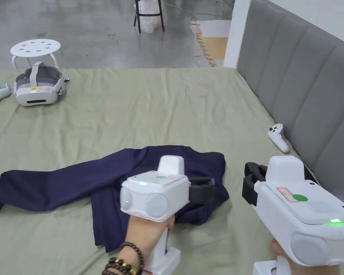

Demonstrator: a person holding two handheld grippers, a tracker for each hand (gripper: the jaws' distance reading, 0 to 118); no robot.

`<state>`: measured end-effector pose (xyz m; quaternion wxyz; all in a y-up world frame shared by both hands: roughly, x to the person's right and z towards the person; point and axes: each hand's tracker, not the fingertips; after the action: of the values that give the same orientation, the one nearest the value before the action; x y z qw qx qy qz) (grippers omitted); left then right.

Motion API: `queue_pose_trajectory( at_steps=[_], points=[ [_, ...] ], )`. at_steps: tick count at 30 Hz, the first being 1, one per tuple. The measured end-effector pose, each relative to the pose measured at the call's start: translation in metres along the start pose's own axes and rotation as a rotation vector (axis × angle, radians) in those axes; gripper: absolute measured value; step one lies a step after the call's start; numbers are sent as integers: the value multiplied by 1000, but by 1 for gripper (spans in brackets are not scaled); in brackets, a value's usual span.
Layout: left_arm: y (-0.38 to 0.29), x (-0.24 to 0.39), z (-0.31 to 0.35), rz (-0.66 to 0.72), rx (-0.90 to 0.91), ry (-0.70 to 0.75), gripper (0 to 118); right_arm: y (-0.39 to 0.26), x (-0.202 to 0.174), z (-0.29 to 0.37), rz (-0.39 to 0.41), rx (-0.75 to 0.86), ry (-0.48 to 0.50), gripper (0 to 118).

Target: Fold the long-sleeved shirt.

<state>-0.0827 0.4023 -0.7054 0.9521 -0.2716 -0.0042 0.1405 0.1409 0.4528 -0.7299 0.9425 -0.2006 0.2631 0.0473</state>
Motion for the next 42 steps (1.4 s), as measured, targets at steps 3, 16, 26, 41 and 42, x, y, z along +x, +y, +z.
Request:
queue_pose_trajectory(
  at_steps=[3,16,26,41,42],
  points=[
    [7,-33,56,28,132,108,104,6,-12,-7,8,7,25,0],
    [-41,-113,134,102,128,394,12,10,-42,-9,1,12,91,0],
    [-92,-155,20,150,-272,418,81,-1,-43,-28,13,-55,81,0],
    [-95,-130,47,165,-243,352,11,44,-28,-336,242,-536,206,112],
    [-95,-128,54,165,-249,354,11,42,-31,-352,283,-550,209,109]
  ],
)
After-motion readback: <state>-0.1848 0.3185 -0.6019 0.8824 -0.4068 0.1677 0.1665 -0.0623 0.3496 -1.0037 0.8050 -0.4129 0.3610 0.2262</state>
